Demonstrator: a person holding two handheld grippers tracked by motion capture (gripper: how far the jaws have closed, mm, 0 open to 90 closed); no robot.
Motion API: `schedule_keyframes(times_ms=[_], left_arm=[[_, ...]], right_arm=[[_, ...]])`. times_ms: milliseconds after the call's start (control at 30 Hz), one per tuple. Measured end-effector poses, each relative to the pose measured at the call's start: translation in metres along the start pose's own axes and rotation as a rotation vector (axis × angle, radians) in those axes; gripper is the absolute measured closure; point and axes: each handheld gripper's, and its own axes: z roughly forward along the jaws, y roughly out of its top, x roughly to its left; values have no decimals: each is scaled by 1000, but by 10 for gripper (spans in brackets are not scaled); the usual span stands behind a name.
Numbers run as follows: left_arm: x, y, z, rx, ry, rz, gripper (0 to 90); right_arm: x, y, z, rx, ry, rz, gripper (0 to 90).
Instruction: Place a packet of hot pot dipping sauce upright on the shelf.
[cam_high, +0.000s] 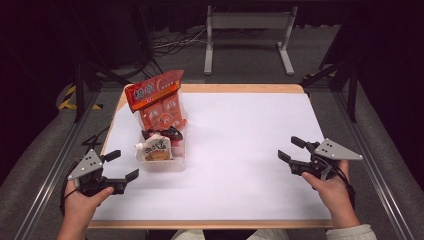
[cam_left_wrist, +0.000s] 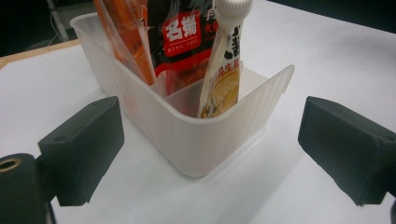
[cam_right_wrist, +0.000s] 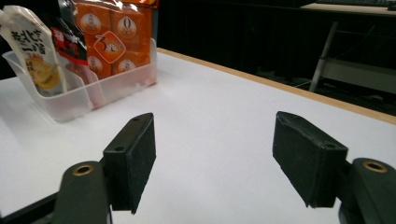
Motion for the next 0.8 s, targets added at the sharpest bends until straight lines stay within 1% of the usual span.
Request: schedule_keyframes(times_ms=[67,100,133,200,233,333,400,500,533,600,633,700,800], left_arm=[[-1,-3,1,-3,0,-8,76],[-2,-7,3,-5,8,-15,77],[-2,-7,3,-5,8,-15,78],[-3,-10,5,-4,11,-20,85],[-4,-13,7,10,29,-15,93],[-5,-18,10,13,18,-31,96],[-5,-21,13,15,22,-27,98],[-5,-25,16,21,22,-33,99],[-6,-27,18,28,23,-39,99],[-7,-31,21,35,33,-57,98],[-7,-32,22,36,32,-59,96],[-7,-35,24,41,37,-71,95],[-7,-37,27,49,42,-71,91]], right_arm=[[-2,-6,-2,9,-8,13,312],[-3,-10,-3,14,-18,16,311],[-3,-10,-3,14,-18,16,311],[-5,-17,-3,23,-26,29,307],[-6,-22,-3,33,-32,28,302],[-8,-30,-2,50,-40,35,300],[-10,-36,-1,56,-46,42,300],[-11,-41,0,66,-47,50,300],[-12,-46,0,76,-51,57,298],[-11,-50,1,81,-51,61,298],[-10,-51,1,80,-48,69,298],[-9,-54,3,90,-42,70,296],[-8,-57,4,99,-38,76,296]])
